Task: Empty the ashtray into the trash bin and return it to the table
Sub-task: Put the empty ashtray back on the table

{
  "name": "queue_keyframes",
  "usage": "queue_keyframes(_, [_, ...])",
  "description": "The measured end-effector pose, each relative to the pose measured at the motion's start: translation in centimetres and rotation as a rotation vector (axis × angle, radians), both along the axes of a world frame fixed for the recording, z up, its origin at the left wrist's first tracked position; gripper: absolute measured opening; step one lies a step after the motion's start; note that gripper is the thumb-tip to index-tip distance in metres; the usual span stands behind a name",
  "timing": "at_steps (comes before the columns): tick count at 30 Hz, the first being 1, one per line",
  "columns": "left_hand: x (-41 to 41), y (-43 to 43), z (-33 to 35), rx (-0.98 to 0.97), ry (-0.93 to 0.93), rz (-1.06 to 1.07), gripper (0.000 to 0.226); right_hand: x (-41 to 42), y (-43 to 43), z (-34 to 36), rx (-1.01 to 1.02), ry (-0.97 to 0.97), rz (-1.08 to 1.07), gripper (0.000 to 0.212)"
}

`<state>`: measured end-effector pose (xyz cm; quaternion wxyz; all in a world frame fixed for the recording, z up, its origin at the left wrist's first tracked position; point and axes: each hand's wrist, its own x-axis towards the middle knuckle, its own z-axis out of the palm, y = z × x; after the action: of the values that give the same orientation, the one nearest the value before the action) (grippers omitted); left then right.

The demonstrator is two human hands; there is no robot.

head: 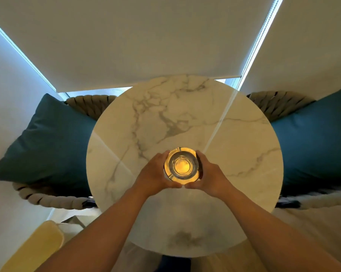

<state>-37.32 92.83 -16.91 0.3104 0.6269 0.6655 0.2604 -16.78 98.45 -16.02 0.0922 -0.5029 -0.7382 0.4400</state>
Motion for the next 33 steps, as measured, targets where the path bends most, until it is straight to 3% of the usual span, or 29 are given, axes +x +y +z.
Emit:
queue_keyframes(9, [-3.2, 10.5, -7.3, -0.076, -0.039, -0.021, 0.101, -3.9, 9.1, -7.0, -0.070, -0.052, -0.073, 0.114])
queue_keyframes(16, [-4.0, 13.0, -9.8, -0.079, 0.106, -0.005, 0.107, -4.4, 11.8, -9.2, -0.068, -0.110, -0.094, 0.113])
queue_keyframes(23, [-4.1, 13.1, -9.9, -0.064, 0.130, 0.055, 0.112, -4.5, 12.9, -9.6, -0.044, -0.210, -0.077, 0.119])
queue_keyframes(33, [-4.0, 11.7, -10.0, -0.106, 0.130, 0.173, 0.104, -3.4, 12.7, -9.8, -0.022, -0.131, -0.101, 0.092])
